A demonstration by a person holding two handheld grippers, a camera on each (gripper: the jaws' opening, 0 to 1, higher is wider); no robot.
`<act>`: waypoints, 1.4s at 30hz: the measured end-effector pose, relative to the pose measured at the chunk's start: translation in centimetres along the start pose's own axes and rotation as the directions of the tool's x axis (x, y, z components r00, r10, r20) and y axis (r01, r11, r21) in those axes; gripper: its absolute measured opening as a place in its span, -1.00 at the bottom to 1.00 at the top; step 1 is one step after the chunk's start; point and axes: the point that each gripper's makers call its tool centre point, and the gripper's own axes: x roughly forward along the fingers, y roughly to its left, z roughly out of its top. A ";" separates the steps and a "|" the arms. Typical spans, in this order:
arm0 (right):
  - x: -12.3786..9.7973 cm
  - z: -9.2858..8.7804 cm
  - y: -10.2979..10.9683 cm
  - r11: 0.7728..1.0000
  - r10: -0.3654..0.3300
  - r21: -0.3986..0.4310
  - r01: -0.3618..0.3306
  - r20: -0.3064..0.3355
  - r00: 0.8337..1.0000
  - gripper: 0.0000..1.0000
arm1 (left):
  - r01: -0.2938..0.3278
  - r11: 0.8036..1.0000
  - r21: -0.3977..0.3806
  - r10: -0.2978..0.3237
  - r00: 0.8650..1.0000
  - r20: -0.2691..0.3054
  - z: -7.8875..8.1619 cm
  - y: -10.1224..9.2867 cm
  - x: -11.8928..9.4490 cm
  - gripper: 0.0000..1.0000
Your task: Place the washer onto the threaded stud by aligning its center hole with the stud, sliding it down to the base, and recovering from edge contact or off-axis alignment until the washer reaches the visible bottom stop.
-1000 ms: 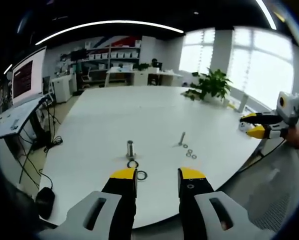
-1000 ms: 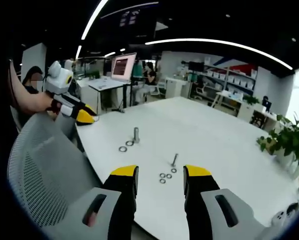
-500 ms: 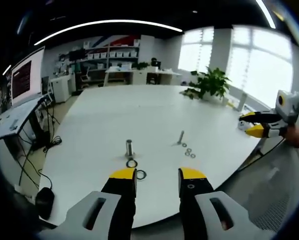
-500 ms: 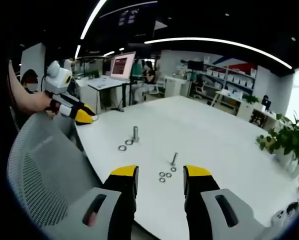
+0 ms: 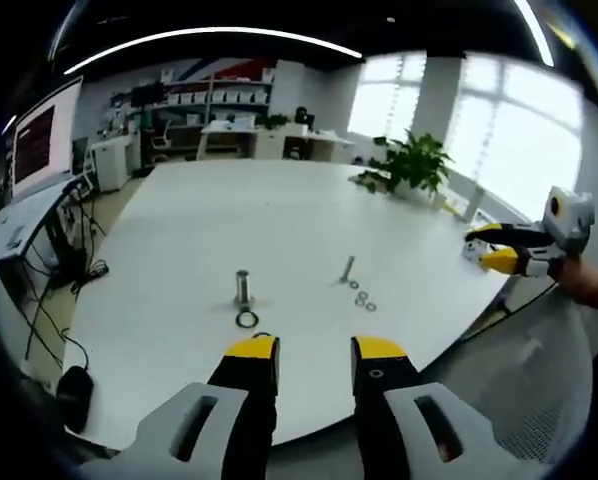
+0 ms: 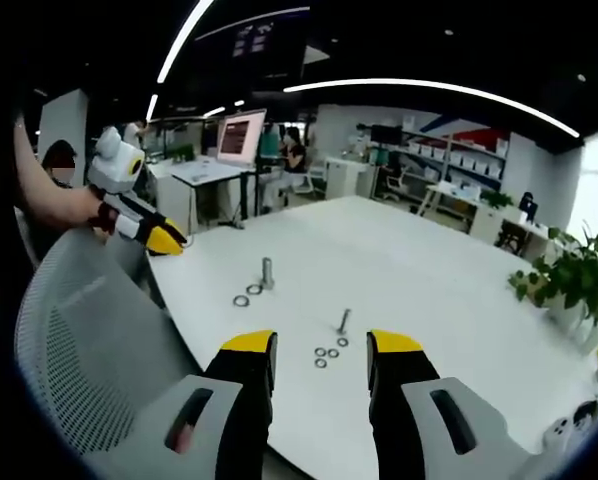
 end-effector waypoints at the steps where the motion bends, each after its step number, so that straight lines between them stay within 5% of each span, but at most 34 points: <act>1: 0.0 0.1 0.1 1.000 0.002 0.000 -0.002 0.003 1.000 -0.24 | 0.005 1.000 -0.017 -0.005 1.000 -0.006 -0.1 0.0 0.0 -0.40; 16: 0.2 -0.1 0.7 1.000 0.026 -0.018 -0.026 -0.008 1.000 -0.24 | -0.087 0.990 -0.115 0.077 0.993 -0.087 -0.6 3.7 0.9 -0.29; 24: 0.3 -0.2 0.9 0.999 0.033 -0.035 -0.033 -0.018 0.999 -0.24 | -0.072 0.989 -0.128 0.052 0.987 -0.155 -1.0 4.0 2.9 -0.26; 35: 0.2 -0.5 1.1 0.998 0.040 -0.041 -0.041 -0.026 0.999 -0.24 | 0.009 0.990 -0.138 -0.050 0.955 -0.294 -2.7 1.4 7.8 -0.42; 42: 0.2 -0.5 1.2 0.998 0.044 -0.042 -0.045 -0.026 0.999 -0.24 | -0.039 0.997 -0.061 0.013 0.924 -0.383 -4.0 2.9 9.3 -0.33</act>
